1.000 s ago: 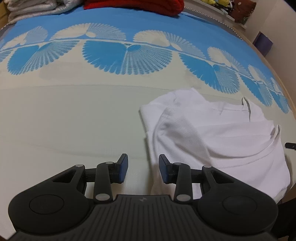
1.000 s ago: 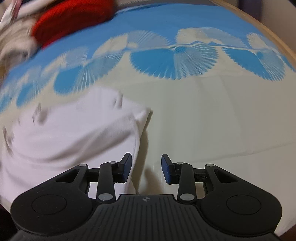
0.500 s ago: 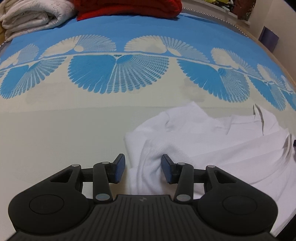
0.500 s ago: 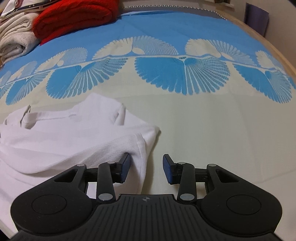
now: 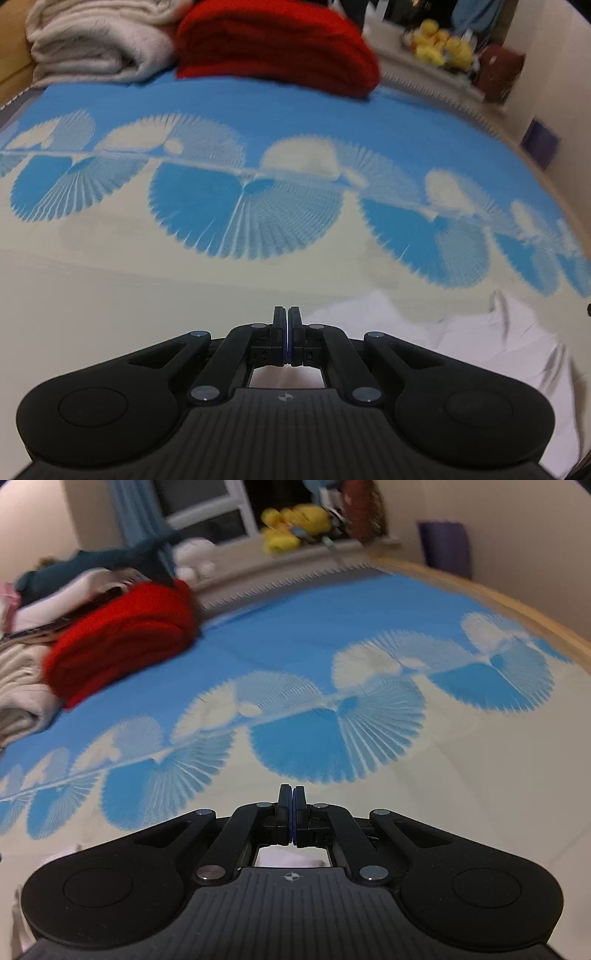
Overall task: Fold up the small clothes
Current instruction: 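Release the hem with both grippers and pinch the folded shirt edges again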
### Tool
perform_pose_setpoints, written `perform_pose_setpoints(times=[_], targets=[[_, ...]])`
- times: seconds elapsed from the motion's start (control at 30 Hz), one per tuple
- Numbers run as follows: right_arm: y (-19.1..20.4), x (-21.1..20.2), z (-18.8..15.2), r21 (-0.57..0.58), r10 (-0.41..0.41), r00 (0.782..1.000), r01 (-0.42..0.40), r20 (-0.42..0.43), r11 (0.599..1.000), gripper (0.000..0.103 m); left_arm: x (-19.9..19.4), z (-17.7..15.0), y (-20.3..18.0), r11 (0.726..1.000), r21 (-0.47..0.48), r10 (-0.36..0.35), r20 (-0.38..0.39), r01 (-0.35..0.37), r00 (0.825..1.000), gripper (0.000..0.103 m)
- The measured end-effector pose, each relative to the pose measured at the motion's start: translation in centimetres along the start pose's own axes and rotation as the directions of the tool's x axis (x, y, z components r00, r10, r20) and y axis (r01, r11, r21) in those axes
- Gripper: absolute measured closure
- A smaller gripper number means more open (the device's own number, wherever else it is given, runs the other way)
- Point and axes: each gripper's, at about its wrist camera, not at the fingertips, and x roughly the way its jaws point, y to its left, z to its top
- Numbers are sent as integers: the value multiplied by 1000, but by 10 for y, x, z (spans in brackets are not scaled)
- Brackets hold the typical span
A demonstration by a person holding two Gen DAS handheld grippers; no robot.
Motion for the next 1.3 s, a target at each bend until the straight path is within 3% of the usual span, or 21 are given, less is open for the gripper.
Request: perform_pose_setpoints(times=[0.07,0.13,0.27,0.57,0.63,0.73,0.77,0.83,0.93,1.03,1.17,1.23,1.3], targets=[[-1,7,-2,4,11,999,-10,-46,1000,100,5,0,2,999,-2,-40,-42,40,998,102],[3,6,-2,-35,-1,999,-1,-38,999,99,7,0,2,998,19,-63,-65,64,996,97],[-5,6,-5,-22,-12,998,11,-55,1000,81,6,-5,2,996,56,-64,-81,69,995,81],[-17,-3,-10,-44,-6,997,2,-78,999,78,2,-9,14,998,15,-61,-95,63,994,75],[-19,-4,-11,-47,-1,996,-3,-86,999,77,1,-9,15,998,8,-60,-97,61,993,69],[-21,-2,-13,-41,19,993,-24,-114,999,74,1,-10,13,998,3,-62,-105,63,993,49],[-20,-1,-14,-39,30,991,-35,-129,999,68,2,-11,12,998,10,-57,-111,59,992,41],[-16,4,-19,-45,57,982,-66,-183,997,55,4,-13,8,998,45,-45,-127,51,991,39],[0,11,-26,-127,64,971,-95,-228,987,53,11,-19,-3,992,112,-32,-156,50,987,34],[14,18,-31,-187,54,966,-104,-254,977,53,19,-23,-14,985,169,-10,-164,38,986,34],[30,27,-36,-267,4,969,-72,-248,961,54,27,-21,-24,987,160,0,-145,23,989,40],[38,27,-36,-302,-12,977,-55,-215,952,65,28,-20,-28,988,149,-9,-133,29,991,61],[42,23,-36,-321,-11,983,-49,-184,946,102,29,-18,-30,989,143,-21,-128,39,992,97]])
